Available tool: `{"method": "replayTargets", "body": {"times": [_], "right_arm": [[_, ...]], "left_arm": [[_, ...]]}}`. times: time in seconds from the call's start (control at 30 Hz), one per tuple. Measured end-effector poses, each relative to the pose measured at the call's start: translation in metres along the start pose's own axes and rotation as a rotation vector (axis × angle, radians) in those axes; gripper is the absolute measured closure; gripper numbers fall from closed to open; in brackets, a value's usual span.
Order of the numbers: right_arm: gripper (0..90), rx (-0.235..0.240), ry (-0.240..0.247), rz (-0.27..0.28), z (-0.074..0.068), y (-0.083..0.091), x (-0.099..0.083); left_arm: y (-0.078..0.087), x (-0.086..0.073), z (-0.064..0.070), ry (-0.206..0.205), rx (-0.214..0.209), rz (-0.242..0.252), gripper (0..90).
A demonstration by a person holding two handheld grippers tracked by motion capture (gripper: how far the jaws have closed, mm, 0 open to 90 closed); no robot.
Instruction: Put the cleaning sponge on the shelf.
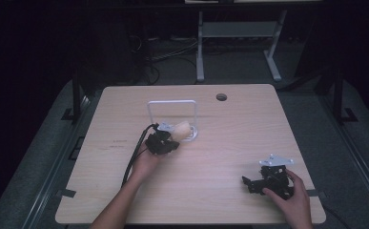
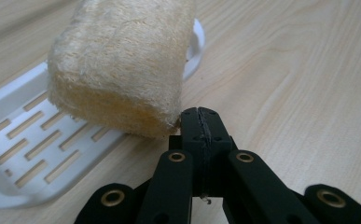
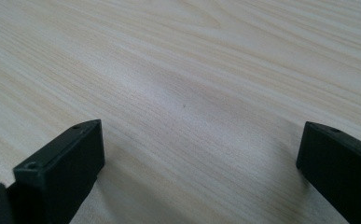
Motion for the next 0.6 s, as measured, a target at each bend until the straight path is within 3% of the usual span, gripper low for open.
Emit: {"method": "replayTargets", "body": {"times": [0.6], "right_arm": [[0.7,0.0,0.0,0.0,0.0,0.0,0.0]], "left_arm": [[0.004,-0.006,-0.035,0.066,0.087,0.011,89.9]]}}
Point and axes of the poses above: each handheld gripper's, and its own axes: y roughly backward along the jaws, x roughly out of its top, z roughly to its right, the point moved 10 cm from there along -y, roughly forward along the jaws, and after that the axes turned 15 degrees about x, right-handed, at the moved point
